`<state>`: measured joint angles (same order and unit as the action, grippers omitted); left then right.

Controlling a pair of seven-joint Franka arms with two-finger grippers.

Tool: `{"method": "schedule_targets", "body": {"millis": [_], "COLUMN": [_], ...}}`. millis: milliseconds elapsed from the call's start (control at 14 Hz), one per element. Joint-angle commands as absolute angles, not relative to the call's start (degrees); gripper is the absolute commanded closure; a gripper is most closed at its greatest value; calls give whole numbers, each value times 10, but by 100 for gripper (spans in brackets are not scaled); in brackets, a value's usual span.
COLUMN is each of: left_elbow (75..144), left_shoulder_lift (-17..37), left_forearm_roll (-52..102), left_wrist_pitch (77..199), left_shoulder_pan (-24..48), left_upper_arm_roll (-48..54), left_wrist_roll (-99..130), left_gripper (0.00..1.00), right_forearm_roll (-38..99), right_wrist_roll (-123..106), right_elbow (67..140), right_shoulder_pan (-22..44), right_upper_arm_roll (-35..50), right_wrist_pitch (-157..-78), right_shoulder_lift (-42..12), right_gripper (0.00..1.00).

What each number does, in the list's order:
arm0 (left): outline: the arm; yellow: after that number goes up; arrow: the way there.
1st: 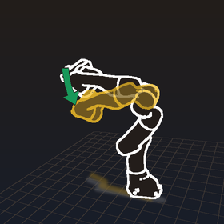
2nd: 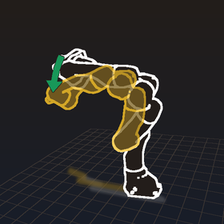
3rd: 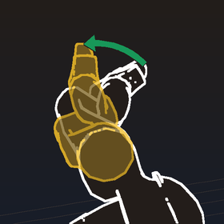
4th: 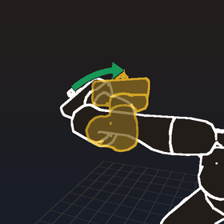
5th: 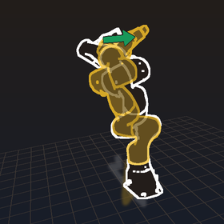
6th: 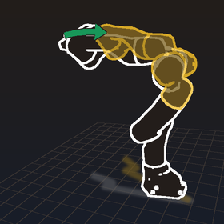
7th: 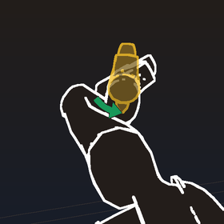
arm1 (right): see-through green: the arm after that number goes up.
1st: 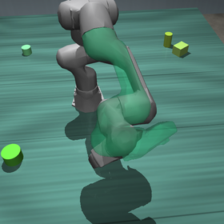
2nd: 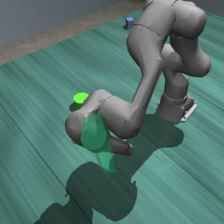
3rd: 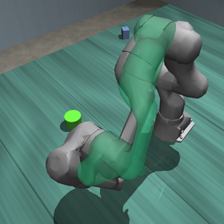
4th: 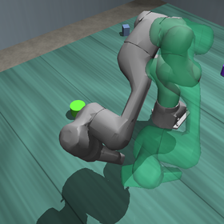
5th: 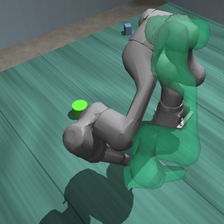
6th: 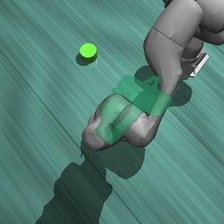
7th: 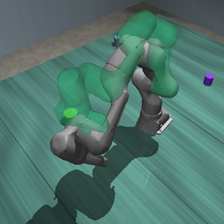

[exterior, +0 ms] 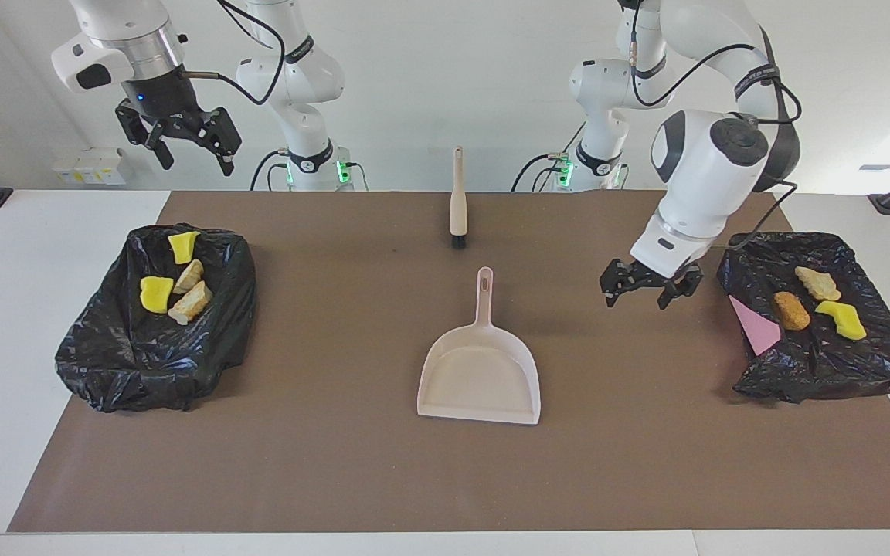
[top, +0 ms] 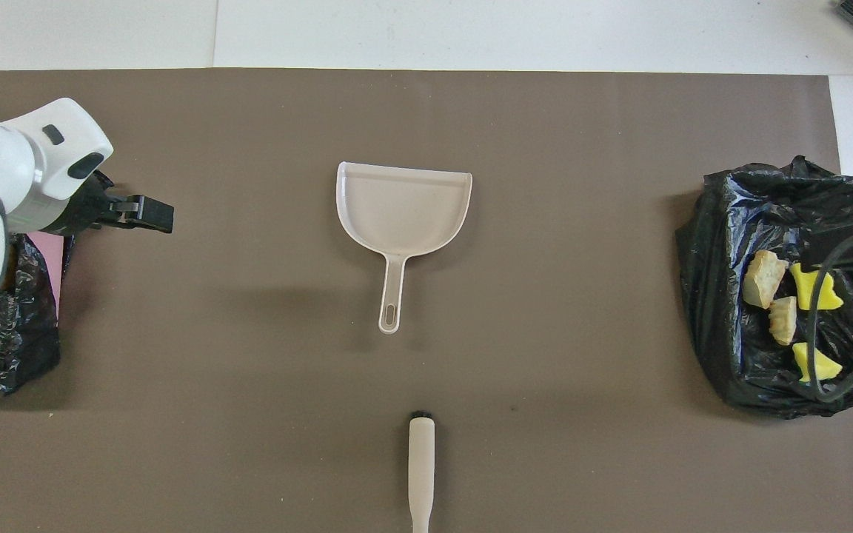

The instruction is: Sweep and dump trash in bin

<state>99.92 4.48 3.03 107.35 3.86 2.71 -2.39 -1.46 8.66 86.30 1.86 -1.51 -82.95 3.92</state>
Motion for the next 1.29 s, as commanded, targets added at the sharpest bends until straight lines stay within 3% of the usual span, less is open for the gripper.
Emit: {"method": "schedule_targets", "body": {"millis": [0,572,1216], "left_elbow": [1003,892,876], "left_shoulder_lift": [11,7,8], "left_forearm_roll": [34,-1,-13], "left_wrist_pitch": [1036,889,860], "left_shoulder_pan": [19,15,20], "left_upper_arm_roll": [33,22,21], "left_wrist_roll": [-49,-53,-57], "left_gripper": [0,0,0], "right_forearm_roll": [-5,-5,-5], "right_wrist_roll": [69,69,69], "right_elbow": [860,860,860], "right_shoulder_pan": [11,11,11], "right_upper_arm_roll": [-14,-14,-14], "right_wrist_pitch": [-824,-824,-824], "right_shoulder_lift": [41,41,41], "right_gripper": [0,0,0]}}
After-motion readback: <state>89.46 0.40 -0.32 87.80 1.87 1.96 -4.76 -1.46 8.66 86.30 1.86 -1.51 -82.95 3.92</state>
